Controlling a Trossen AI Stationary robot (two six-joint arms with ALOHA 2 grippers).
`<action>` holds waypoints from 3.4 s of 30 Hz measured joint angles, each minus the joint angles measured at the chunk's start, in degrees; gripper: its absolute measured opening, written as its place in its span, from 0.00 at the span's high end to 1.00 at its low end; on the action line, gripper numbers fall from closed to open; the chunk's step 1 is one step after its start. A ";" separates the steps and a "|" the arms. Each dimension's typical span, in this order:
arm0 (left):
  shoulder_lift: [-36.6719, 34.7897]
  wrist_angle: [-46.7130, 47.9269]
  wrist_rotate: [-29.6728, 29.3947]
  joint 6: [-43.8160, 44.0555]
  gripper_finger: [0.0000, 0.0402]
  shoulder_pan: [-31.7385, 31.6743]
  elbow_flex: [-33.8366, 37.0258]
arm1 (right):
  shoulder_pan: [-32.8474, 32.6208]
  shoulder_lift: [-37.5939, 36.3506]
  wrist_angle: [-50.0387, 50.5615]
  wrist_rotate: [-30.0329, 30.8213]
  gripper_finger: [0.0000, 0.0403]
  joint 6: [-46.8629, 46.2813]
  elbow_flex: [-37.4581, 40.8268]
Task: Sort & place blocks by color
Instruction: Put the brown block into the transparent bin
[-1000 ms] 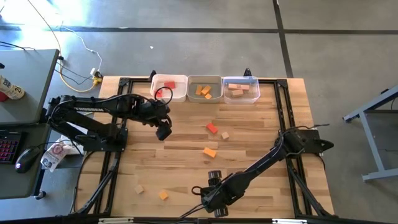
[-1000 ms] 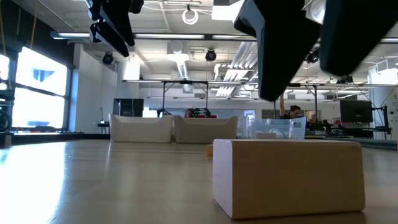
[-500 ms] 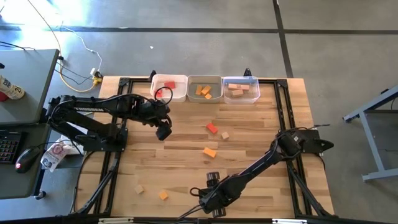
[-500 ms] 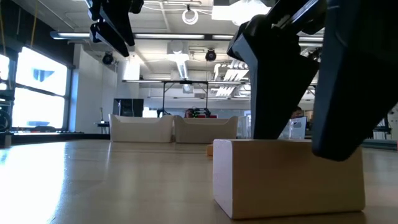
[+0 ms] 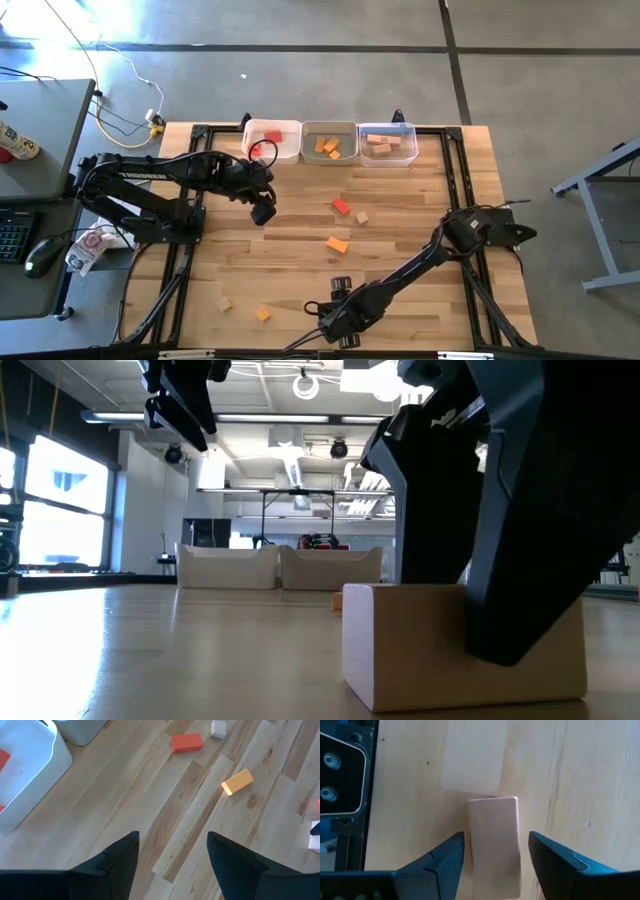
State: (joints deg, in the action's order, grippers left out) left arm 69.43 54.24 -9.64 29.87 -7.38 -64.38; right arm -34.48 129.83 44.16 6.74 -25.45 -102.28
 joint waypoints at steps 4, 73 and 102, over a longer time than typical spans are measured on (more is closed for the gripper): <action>0.00 0.00 0.01 0.00 0.46 0.00 0.00 | 0.04 0.31 -0.31 -0.75 0.50 -0.25 0.00; 0.00 2.36 -2.58 3.88 0.46 20.89 0.02 | 48.56 -10.48 39.35 27.66 0.74 16.94 0.02; 0.00 2.51 -1.41 10.87 0.46 21.05 0.02 | 71.84 -21.52 30.65 11.99 0.74 25.36 0.02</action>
State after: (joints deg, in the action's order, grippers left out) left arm 69.43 56.75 -11.05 40.73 13.67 -64.36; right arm 37.36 108.31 74.81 18.73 -0.10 -102.26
